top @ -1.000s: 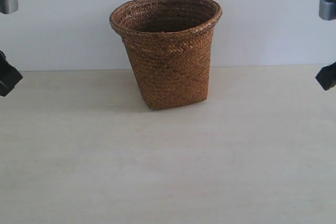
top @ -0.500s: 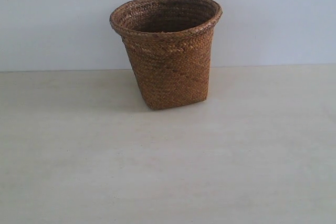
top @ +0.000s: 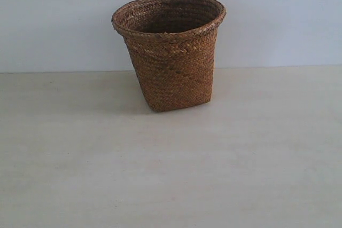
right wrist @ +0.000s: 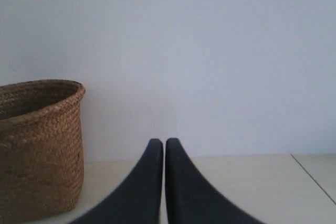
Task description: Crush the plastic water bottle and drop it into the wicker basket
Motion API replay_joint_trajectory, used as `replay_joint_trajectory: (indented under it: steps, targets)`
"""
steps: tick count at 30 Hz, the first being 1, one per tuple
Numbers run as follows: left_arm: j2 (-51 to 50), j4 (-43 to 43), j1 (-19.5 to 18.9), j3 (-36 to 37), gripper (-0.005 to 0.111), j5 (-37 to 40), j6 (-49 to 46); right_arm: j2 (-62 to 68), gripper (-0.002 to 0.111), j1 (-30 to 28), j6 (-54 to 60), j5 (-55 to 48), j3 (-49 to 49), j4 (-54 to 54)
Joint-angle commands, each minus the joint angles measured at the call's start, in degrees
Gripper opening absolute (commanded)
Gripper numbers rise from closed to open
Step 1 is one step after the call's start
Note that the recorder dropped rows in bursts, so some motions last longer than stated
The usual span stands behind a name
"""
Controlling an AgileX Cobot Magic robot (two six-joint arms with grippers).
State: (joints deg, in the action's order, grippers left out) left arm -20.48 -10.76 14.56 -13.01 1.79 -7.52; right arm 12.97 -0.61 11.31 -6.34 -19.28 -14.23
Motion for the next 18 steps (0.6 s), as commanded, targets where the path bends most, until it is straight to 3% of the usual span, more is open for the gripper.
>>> replay_joint_trajectory:
  steps: [1, 18]
  targets:
    - [1.0, -0.9, -0.2, 3.8, 0.004, -5.3, 0.6, -3.2, 0.0, -0.5, 0.3, -0.6, 0.7, -1.0]
    - [1.0, -0.9, -0.2, 6.5, 0.004, -4.9, 0.6, -5.0, 0.0, -0.5, -0.4, -2.1, 8.5, -1.1]
